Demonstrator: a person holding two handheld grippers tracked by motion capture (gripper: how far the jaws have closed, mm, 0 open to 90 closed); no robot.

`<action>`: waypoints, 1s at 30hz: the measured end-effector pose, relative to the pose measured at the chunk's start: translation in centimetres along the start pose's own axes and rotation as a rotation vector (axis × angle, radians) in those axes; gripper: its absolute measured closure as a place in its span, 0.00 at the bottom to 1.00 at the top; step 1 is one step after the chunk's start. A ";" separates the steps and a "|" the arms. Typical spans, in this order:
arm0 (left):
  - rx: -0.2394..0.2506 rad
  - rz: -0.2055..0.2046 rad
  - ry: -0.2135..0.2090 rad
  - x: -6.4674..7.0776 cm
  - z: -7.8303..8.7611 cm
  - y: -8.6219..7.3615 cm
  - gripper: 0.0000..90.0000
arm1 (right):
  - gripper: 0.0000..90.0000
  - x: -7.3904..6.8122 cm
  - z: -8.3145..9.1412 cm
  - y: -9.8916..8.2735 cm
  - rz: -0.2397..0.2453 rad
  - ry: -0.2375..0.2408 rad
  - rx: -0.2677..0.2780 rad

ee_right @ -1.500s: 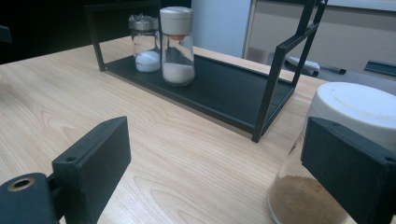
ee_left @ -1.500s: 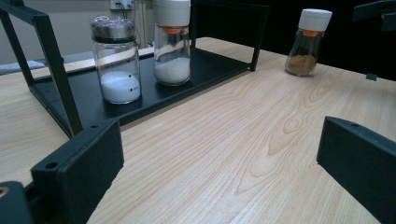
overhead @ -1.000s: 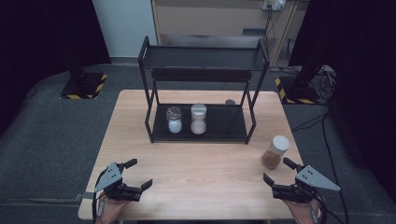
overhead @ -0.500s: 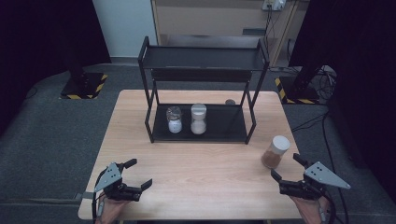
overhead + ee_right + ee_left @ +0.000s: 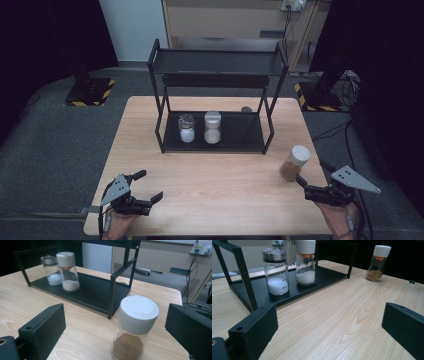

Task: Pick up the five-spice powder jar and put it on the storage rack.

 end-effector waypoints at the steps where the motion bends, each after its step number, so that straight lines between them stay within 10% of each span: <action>1: 0.000 0.000 0.000 0.0 0.0 0.0 0.00 | 0.04 0.1 -0.1 0.1 -0.005 -0.002 -0.002; 30: -0.001 0.001 0.000 0.0 0.0 0.0 0.00 | 0.04 2.5 -4.2 0.1 -0.057 -0.050 -0.054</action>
Point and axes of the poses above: each handheld gripper's, and its own axes: z roughly backward along the jaws, y roughly out of its top, x roughly to its right, the point moved 9 cm from there along -z, roughly forward along the jaws, and after that the axes turned 15 degrees about -z, right-handed, at the moved point
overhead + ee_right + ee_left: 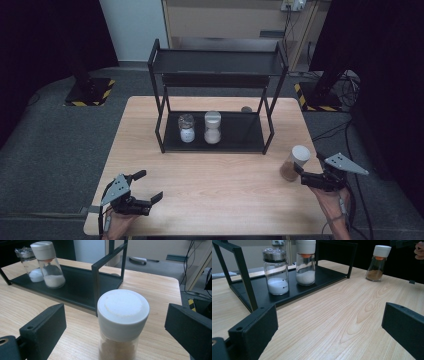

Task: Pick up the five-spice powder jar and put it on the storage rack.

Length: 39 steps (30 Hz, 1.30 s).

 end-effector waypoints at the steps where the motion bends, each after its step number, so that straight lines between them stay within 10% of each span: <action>1: 0.000 0.000 0.000 0.0 0.0 0.0 0.00 | 0.04 0.0 -0.2 0.0 0.002 0.000 -0.004; 17: -0.001 -0.003 0.002 0.0 0.0 0.0 0.00 | 0.07 0.7 -2.8 -0.3 -0.009 -0.026 -0.029; 39: -0.002 -0.002 0.002 0.0 0.0 0.0 0.00 | 0.38 0.9 -3.8 -1.1 0.002 -0.030 -0.024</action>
Point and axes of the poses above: each handheld gripper's, and its own axes: z roughly backward along the jaws, y roughly out of its top, x roughly to its right, the point moved 9 cm from there along -z, roughly forward along the jaws, and after that the axes turned 15 degrees about -z, right-handed, at the moved point
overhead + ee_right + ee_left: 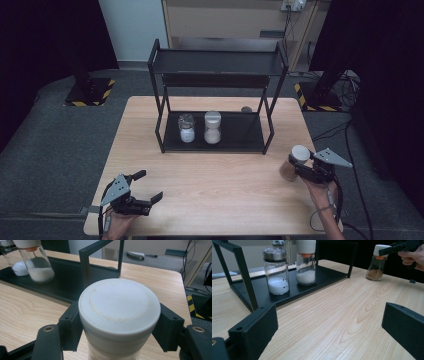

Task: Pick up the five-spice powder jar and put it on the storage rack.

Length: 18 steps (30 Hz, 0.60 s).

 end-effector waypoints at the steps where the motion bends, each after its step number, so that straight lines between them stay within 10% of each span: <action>1: -0.001 0.000 0.000 0.0 0.0 0.0 0.00 | 0.37 0.0 0.0 0.0 0.001 -0.001 -0.002; 18: 0.000 0.000 0.000 0.0 0.0 0.0 0.00 | 0.38 -0.4 0.5 1.0 0.038 0.045 -0.012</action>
Point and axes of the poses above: each handheld gripper's, and its own axes: z roughly backward along the jaws, y roughly out of its top, x roughly to its right, the point moved 9 cm from there along -z, roughly forward along the jaws, and after that the axes turned 15 degrees about -z, right-handed, at the moved point
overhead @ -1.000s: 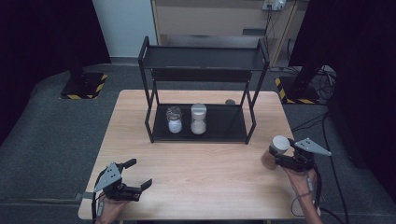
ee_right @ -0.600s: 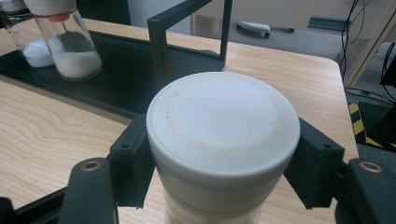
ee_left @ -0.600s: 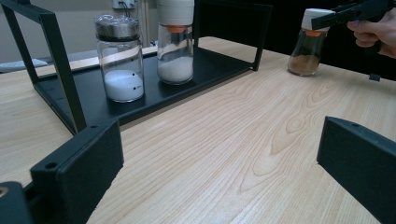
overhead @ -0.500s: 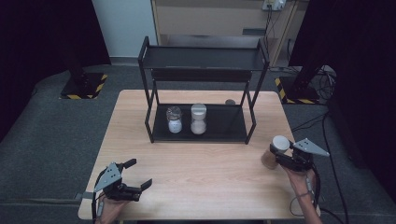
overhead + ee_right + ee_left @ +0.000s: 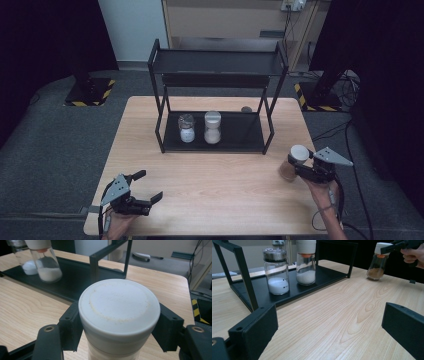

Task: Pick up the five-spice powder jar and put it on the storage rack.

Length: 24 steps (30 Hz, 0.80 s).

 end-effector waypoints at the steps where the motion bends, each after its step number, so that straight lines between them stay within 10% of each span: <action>1: 0.000 0.000 0.000 0.0 0.0 0.0 0.00 | 0.38 0.0 0.1 0.1 0.000 0.008 0.001; 24: 0.002 0.001 0.001 0.0 0.0 0.0 0.00 | 0.38 -3.4 0.8 3.2 0.094 0.198 -0.032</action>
Point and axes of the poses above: each handheld gripper's, and its own axes: z roughly backward along the jaws, y roughly out of its top, x roughly to its right, the point moved 9 cm from there along -z, roughly forward along the jaws, and after that the axes turned 15 degrees about -z, right-handed, at the moved point
